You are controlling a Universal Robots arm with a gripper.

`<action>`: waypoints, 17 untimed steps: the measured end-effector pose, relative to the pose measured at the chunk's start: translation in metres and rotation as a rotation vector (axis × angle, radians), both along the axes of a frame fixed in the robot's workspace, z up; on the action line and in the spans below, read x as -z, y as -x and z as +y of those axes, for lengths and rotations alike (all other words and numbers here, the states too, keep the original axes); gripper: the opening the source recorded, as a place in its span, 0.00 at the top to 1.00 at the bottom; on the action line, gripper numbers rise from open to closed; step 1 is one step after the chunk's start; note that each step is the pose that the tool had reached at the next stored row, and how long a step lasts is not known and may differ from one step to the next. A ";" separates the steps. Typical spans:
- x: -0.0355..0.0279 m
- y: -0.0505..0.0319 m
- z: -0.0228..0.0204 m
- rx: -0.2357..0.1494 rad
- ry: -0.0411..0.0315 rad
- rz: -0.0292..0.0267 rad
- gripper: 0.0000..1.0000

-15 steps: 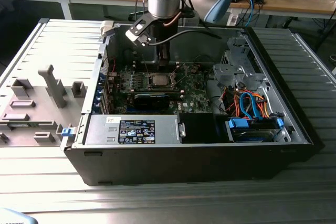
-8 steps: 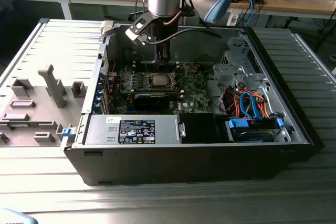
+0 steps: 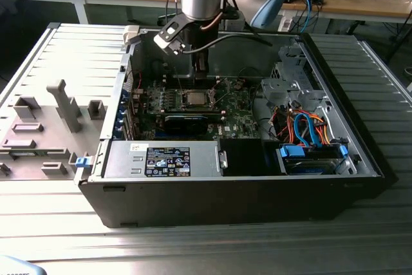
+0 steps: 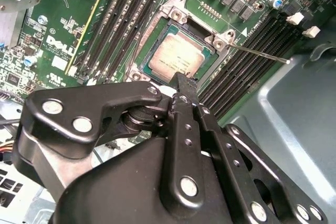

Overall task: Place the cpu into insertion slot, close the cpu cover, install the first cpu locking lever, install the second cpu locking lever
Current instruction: 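Place the cpu into insertion slot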

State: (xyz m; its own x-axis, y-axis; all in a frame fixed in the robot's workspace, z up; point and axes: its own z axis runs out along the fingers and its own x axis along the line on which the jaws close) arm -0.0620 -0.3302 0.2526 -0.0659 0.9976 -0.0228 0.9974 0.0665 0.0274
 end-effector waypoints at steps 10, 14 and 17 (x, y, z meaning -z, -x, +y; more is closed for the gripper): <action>-0.0069 0.0000 0.0000 0.000 0.0001 0.0001 0.89; -0.0091 0.0000 0.0000 0.000 0.0002 0.0001 0.89; -0.0109 0.0000 0.0000 0.000 0.0001 0.0000 0.89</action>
State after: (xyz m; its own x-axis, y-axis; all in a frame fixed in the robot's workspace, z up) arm -0.0620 -0.3302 0.2635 -0.0659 0.9976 -0.0229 0.9974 0.0665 0.0274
